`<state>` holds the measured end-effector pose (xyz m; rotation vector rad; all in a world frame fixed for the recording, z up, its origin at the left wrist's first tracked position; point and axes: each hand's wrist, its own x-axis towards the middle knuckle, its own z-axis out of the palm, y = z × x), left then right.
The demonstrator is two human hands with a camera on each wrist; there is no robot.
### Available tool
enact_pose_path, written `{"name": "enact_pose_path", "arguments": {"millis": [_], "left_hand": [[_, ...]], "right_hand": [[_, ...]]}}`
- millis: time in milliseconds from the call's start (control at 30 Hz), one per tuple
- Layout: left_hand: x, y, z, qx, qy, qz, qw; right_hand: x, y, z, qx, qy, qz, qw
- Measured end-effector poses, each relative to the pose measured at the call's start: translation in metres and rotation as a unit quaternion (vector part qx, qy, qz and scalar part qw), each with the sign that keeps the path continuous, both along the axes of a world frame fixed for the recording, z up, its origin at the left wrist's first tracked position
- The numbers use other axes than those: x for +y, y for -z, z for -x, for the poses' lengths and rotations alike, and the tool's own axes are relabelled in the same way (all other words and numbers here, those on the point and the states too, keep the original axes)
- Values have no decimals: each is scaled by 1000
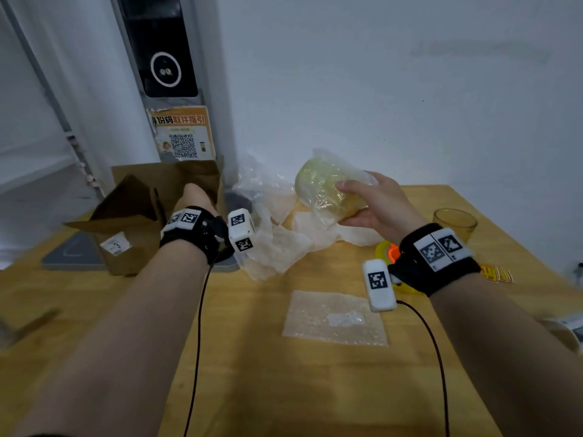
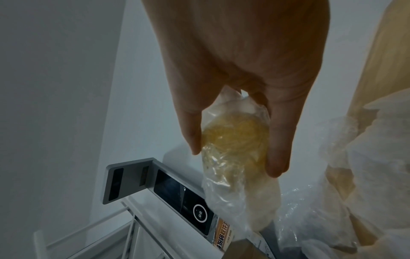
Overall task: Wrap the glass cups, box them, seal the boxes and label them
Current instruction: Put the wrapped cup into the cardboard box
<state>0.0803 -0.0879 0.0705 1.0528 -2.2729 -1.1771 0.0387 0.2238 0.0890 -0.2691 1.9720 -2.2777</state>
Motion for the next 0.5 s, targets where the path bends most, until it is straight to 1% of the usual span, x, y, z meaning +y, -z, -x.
{"name": "enact_pose_path", "arguments": {"millis": [33, 67, 100, 167, 200, 233, 267, 300, 333, 400, 467, 500], "left_hand": [[2, 0, -3, -43, 0, 39, 998], [1, 7, -1, -59, 16, 36, 997], [1, 13, -2, -84, 39, 76, 993], [-3, 21, 4, -95, 33, 113, 989], [1, 19, 3, -89, 33, 122, 988], [12, 11, -1, -70, 43, 113, 990], [17, 5, -2, -46, 32, 83, 995], [21, -2, -1, -16, 22, 82, 996], [30, -12, -2, 19, 3, 64, 998], [39, -22, 5, 99, -4, -34, 995], [54, -33, 5, 182, 10, -163, 970], [61, -35, 4, 233, 11, -234, 944]], "right_hand": [[1, 0, 0, -1, 3, 4, 1000], [2, 0, -1, -1, 5, 11, 1000], [3, 0, -2, 0, 5, 18, 1000], [6, 0, -4, 6, 4, 39, 999], [7, -1, -5, 10, 3, 51, 999], [10, -2, -7, 14, 3, 65, 998], [12, -4, -8, 18, 3, 82, 996], [15, -6, -10, 22, 3, 100, 995], [18, -8, -12, 26, 4, 118, 993], [25, -14, -16, 34, 5, 154, 988], [33, -20, -19, 44, 5, 183, 982], [37, -23, -21, 52, 4, 192, 980]]}}
